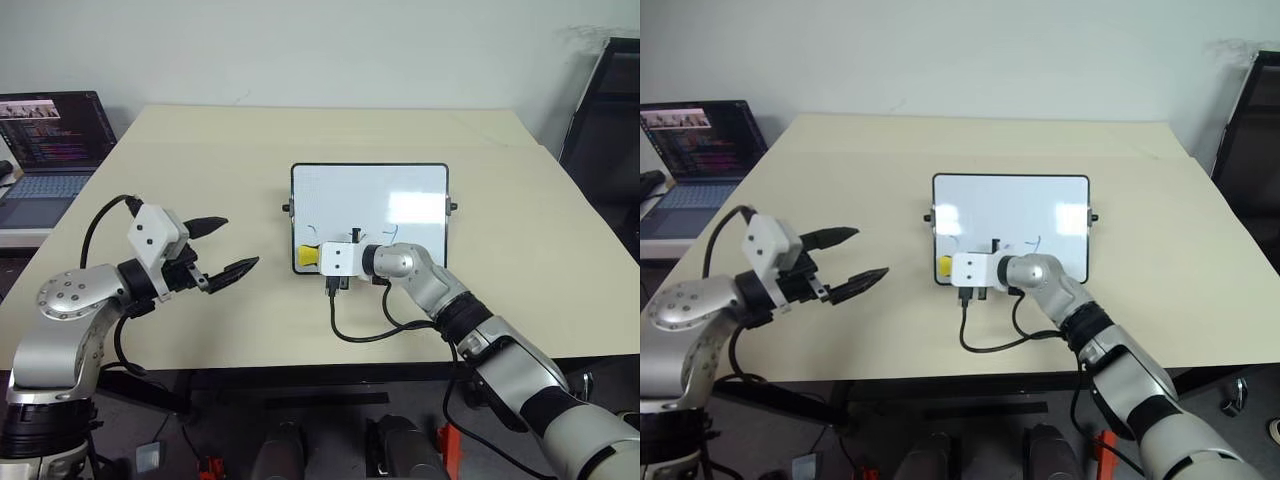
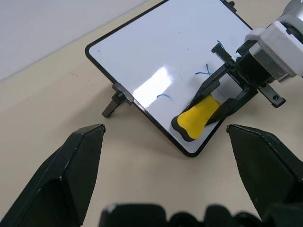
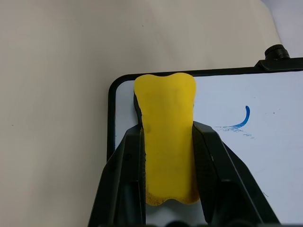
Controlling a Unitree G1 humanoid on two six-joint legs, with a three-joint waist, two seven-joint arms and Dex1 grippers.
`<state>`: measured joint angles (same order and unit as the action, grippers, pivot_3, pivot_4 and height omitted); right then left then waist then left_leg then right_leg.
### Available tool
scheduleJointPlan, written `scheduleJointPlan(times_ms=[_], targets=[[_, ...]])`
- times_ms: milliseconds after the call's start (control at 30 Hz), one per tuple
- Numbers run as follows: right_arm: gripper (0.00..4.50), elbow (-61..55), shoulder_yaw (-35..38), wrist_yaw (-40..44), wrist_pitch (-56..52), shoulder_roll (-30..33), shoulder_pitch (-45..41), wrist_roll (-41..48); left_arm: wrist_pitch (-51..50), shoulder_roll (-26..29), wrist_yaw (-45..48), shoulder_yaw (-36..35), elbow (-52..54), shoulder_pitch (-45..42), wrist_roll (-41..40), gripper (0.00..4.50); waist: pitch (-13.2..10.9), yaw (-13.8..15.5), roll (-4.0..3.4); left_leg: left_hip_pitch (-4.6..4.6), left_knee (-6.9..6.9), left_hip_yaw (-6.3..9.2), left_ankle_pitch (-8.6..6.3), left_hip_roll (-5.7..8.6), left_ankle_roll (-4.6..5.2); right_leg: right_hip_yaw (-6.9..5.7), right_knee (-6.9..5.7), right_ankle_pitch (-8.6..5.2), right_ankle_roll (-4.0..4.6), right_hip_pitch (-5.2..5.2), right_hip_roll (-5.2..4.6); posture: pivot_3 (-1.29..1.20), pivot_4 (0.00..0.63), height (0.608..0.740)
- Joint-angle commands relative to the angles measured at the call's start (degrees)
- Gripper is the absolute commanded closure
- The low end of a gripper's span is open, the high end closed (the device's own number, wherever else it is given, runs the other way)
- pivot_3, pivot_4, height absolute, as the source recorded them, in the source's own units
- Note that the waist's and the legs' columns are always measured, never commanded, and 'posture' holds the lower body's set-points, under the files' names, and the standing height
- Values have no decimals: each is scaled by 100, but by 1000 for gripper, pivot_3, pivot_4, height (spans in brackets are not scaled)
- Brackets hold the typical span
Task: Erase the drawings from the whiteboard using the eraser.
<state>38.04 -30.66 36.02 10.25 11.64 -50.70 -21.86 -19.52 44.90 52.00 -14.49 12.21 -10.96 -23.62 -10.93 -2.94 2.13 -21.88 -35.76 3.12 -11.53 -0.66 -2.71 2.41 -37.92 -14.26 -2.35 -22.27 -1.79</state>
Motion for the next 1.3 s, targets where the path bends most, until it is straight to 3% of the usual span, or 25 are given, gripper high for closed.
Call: scheduleJointPlan(times_ms=[33, 400, 700, 833, 1100, 1300], targets=[[3494, 145, 248, -252, -649, 273, -408, -308, 102, 86, 11, -6, -13, -95, 44, 0, -6, 0, -10, -2, -1, 0, 0, 0, 0, 1, 0, 0, 0, -2, 0, 0, 150, 740], [3497, 590, 323, -930, -1127, 344, -1233, -656, 125, 32, -11, 97, -53, -201, 64, 0, -9, 32, -11, -38, 36, -5, 0, 0, 0, -3, 10, -9, 16, -43, -1, 0, 150, 740], [3503, 134, 233, -564, -1067, 278, -869, -569, 93, 44, -11, 98, -35, -197, 41, 0, -6, 19, -7, -77, 40, -9, 1, 0, 0, 0, -1, -9, 18, -90, 13, 0, 150, 740], [3503, -660, 439, -20, -1050, 342, -585, -145, 93, 55, -6, 84, -29, -190, 38, 0, -7, 15, -8, -80, 41, -8, 1, -1, 0, 0, 1, -10, 21, -92, 21, 0, 150, 740], [3506, -3763, 1245, 1846, -1990, 1377, 251, 1296, 119, 60, 7, 147, -103, -399, 59, 0, -30, 65, -12, -122, 65, -4, 0, -1, -1, -4, 15, 6, -11, -135, 32, 0, 150, 740], [3506, -4448, 1860, 2484, -2439, 2826, 880, 1586, 35, 128, 136, 295, -101, -595, 52, 0, -31, 115, -10, -119, 78, -2, -8, -2, -11, -11, 26, -3, 4, -133, 45, 0, 150, 740]])
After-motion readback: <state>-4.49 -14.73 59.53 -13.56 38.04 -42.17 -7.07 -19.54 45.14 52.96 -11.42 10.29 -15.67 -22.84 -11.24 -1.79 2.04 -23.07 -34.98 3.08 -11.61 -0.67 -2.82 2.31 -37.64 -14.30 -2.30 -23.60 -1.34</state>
